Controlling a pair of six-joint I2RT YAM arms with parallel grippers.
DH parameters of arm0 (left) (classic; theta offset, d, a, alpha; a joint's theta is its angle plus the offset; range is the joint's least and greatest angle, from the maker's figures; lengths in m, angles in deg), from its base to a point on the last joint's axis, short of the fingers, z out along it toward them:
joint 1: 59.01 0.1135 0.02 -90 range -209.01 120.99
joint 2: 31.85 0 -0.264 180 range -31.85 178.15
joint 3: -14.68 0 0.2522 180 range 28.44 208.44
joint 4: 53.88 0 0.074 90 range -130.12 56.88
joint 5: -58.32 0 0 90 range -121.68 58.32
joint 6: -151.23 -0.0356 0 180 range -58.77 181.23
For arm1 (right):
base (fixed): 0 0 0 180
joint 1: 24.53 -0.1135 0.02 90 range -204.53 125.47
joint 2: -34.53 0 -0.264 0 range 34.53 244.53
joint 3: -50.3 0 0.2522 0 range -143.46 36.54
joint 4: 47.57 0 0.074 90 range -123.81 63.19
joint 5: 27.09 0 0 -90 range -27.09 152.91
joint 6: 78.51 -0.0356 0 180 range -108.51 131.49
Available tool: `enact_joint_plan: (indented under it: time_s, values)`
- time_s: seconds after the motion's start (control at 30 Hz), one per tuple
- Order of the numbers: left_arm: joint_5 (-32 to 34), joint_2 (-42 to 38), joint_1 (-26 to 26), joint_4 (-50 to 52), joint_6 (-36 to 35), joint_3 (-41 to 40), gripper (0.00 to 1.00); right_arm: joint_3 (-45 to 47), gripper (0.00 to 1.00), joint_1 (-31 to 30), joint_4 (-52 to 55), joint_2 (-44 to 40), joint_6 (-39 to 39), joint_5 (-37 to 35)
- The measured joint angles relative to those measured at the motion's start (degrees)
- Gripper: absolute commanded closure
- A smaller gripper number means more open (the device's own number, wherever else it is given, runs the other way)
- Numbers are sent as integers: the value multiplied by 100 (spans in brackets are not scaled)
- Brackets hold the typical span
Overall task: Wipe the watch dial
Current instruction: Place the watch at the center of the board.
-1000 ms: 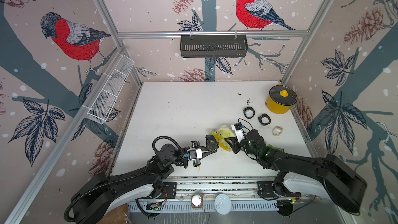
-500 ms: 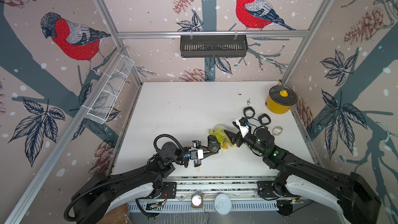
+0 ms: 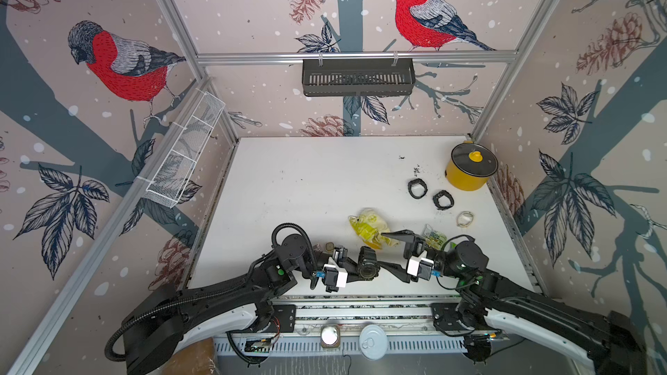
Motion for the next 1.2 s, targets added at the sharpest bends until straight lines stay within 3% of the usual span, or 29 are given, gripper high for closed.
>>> enact_joint_plan:
  time_s: [0.27, 0.5, 0.6, 0.7, 0.77, 0.8, 0.87, 0.97, 1.07, 1.2]
  values:
    - [-144, 44, -22, 188, -286, 0, 100, 24, 49, -417, -632, 409, 142, -168]
    - [-284, 155, -31, 264, -428, 9, 100, -120, 54, -527, -857, 660, 140, -181]
    - [-315, 201, -35, 262, -448, 39, 100, -118, 70, -599, -1038, 859, 125, -186]
    - [-313, 251, -35, 264, -444, 81, 100, -138, 95, -614, -1108, 1036, 101, -142]
    - [-275, 282, -35, 256, -422, 125, 100, -144, 97, -595, -1178, 1091, 87, -179]
    - [-264, 284, -35, 258, -409, 144, 97, -144, 98, -566, -1213, 1104, 72, -177]
    - [-138, 291, -35, 254, -391, 155, 69, -140, 98, -442, -1287, 1108, -46, -157]
    - [17, 264, -35, 286, -229, 151, 66, -138, 98, -83, -1349, 1091, -350, -118]
    - [295, 201, -24, 260, -203, 157, 52, -140, 99, 363, -1331, 1086, -658, -72]
    - [935, 118, -24, 249, -111, 129, 50, -452, 98, 1036, -916, 1298, -1088, 74]
